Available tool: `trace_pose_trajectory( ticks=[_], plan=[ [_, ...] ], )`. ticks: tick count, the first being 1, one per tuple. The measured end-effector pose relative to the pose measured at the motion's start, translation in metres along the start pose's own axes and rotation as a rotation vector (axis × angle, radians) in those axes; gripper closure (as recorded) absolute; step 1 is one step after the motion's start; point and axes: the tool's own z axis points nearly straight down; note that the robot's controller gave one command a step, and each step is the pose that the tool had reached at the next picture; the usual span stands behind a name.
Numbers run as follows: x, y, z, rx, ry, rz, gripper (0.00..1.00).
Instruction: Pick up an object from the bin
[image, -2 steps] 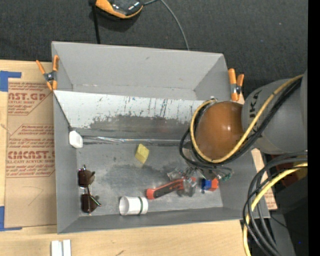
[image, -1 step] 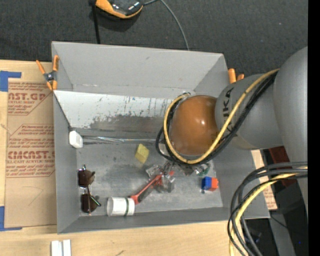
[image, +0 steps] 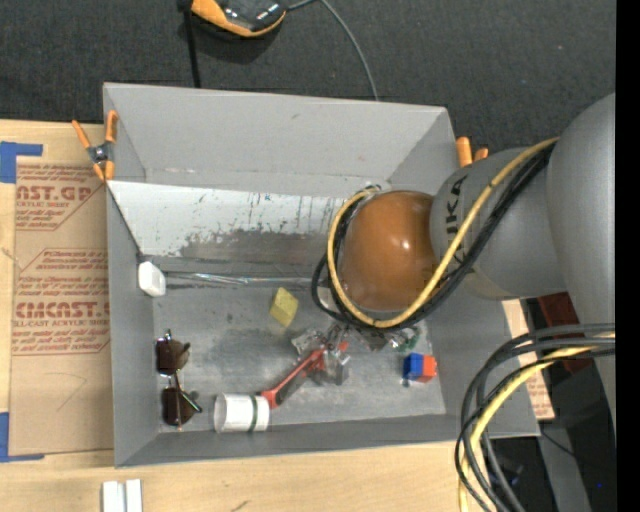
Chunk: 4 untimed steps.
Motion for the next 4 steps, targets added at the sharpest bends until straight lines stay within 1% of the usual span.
trace_pose_trajectory(
  ticks=[4],
  plan=[
    [0.0000,0.0000,0.0000,0.000,0.000,0.000,1.00]
  ],
)
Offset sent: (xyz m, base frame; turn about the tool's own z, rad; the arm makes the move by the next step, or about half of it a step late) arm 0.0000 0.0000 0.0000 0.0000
